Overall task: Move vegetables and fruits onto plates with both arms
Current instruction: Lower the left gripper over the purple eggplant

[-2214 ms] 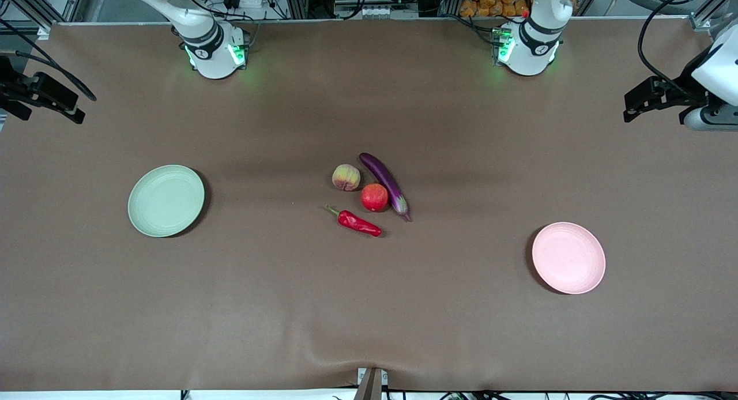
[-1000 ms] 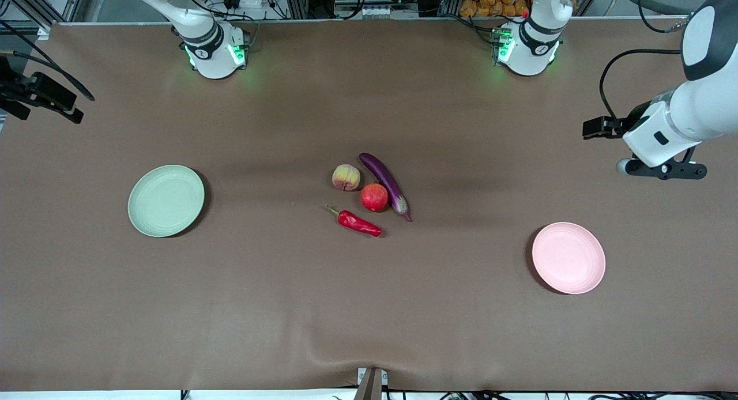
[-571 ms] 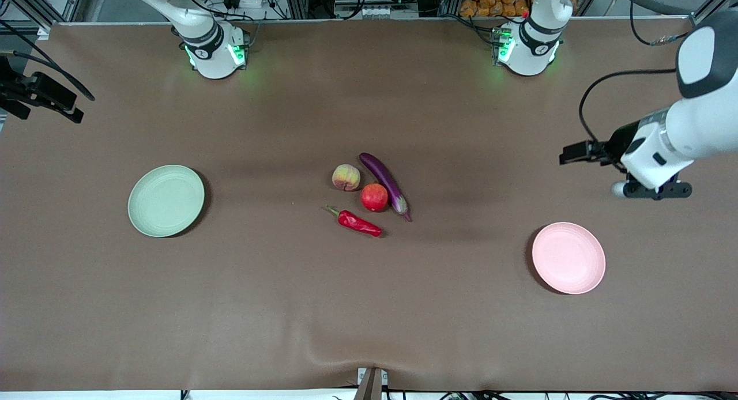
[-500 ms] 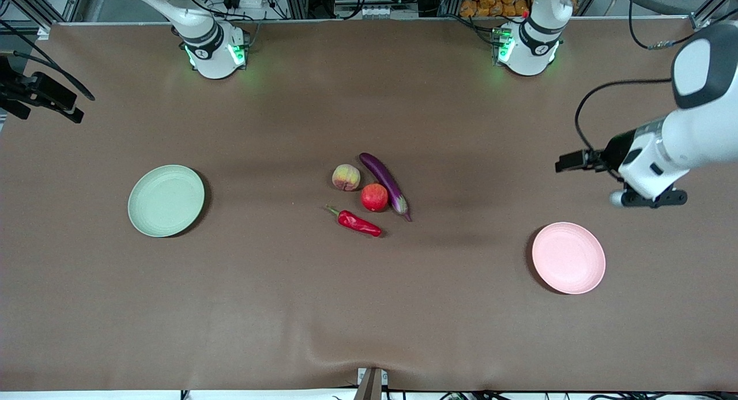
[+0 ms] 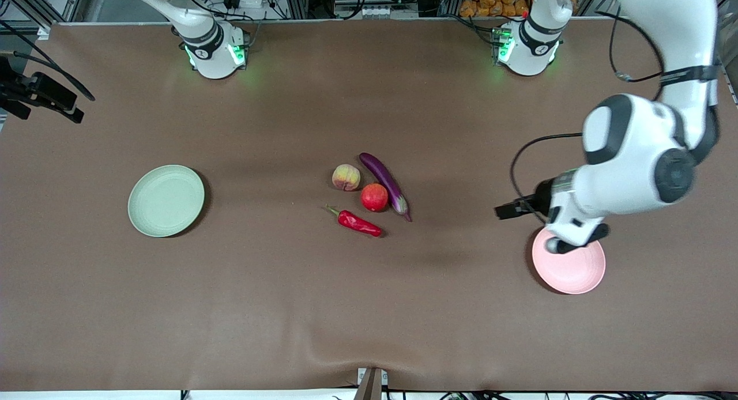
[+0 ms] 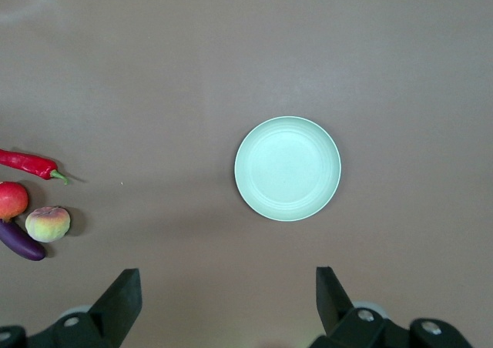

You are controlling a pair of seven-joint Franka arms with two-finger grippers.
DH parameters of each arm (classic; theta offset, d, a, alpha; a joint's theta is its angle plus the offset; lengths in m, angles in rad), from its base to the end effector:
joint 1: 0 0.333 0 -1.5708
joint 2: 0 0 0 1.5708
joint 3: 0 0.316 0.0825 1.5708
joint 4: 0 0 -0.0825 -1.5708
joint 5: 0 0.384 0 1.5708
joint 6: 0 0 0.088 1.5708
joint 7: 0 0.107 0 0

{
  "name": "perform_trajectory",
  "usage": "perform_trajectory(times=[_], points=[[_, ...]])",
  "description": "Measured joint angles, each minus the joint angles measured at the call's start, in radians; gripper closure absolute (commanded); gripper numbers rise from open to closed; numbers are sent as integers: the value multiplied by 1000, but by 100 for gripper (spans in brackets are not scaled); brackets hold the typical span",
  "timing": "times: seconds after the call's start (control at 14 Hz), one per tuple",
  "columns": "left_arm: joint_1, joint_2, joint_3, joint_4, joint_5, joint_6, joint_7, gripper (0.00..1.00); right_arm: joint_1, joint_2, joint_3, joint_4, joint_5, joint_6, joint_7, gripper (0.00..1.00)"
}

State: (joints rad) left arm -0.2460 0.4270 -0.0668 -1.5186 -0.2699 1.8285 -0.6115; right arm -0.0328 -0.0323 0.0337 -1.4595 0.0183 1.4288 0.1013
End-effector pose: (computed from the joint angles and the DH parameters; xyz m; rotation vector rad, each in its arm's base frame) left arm 0.6323 -0.2208 0.4100 2.8647 0.5623 -0.3393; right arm 0.5287 0.0030 0.6813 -3.1208 0.1527 -0.0011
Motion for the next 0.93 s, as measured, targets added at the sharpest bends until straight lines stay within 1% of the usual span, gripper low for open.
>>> perform_trajectory(times=[0.29,0.43,0.57,0.71,0.93], points=[[-178,78,2,2,0,103,-248,0,0,0,-1,0,0,-2,0,0],[-235,116,4,2,5,145,-326,0,0,0,-1,0,0,-2,0,0],[-268,141,6,2,35,189,-422,0,0,0,-1,0,0,-3,0,0],[-281,149,6,-4,114,226,-534,0,0,0,-1,0,0,-3,0,0],[-301,150,6,-39,156,300,-591,0,0,0,-1,0,0,-3,0,0]])
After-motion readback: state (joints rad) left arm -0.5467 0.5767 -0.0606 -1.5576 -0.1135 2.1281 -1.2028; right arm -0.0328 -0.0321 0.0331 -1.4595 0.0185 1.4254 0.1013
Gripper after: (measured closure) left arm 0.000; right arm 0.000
